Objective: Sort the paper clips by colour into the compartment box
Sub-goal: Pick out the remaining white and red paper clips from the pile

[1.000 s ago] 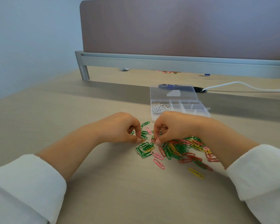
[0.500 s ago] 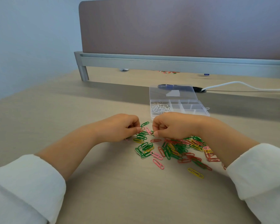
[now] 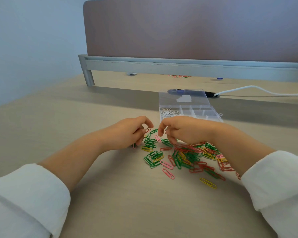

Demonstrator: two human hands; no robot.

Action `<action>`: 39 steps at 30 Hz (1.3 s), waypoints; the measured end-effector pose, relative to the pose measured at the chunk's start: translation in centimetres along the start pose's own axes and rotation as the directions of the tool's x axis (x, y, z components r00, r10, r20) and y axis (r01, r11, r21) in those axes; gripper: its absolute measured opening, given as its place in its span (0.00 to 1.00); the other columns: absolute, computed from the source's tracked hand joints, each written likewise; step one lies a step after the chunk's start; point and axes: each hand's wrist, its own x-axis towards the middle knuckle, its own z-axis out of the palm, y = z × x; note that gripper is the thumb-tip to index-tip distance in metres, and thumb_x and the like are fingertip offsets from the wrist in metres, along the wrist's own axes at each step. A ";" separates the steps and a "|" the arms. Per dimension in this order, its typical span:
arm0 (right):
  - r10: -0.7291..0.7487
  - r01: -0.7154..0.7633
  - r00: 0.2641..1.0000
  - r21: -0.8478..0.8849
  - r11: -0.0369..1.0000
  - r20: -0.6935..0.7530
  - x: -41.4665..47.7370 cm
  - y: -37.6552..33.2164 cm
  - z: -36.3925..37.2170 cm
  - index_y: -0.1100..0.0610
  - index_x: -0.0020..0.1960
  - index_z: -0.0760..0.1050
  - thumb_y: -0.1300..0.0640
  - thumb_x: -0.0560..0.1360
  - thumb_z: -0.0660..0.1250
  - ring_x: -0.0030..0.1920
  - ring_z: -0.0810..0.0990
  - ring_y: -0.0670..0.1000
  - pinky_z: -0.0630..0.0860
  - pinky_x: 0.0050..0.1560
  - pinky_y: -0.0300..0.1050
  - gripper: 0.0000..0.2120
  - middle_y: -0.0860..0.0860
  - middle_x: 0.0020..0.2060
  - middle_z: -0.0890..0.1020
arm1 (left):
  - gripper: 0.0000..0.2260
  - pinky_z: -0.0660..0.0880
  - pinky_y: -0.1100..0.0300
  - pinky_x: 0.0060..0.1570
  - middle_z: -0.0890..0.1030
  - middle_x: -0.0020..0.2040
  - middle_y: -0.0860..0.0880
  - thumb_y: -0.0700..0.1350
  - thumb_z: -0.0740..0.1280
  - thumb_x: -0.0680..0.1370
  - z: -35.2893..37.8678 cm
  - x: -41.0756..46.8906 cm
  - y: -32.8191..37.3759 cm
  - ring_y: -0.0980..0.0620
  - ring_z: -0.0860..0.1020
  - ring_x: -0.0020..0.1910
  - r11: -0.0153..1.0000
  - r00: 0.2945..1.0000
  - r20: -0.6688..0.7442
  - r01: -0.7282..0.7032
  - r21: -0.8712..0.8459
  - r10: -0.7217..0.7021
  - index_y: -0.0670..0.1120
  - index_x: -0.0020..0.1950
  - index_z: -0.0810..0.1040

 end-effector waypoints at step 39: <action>0.149 -0.141 0.981 0.070 0.988 -0.126 -5.1 2.4 -0.3 0.51 0.44 0.70 0.63 0.77 0.51 0.35 0.69 0.50 0.67 0.36 0.43 0.13 0.48 0.33 0.71 | 0.04 0.60 0.74 0.32 0.71 0.29 0.62 0.52 0.71 0.69 2.3 -0.3 3.1 0.68 0.70 0.34 0.842 0.882 0.026 -0.458 0.284 0.471 0.58 0.43 0.83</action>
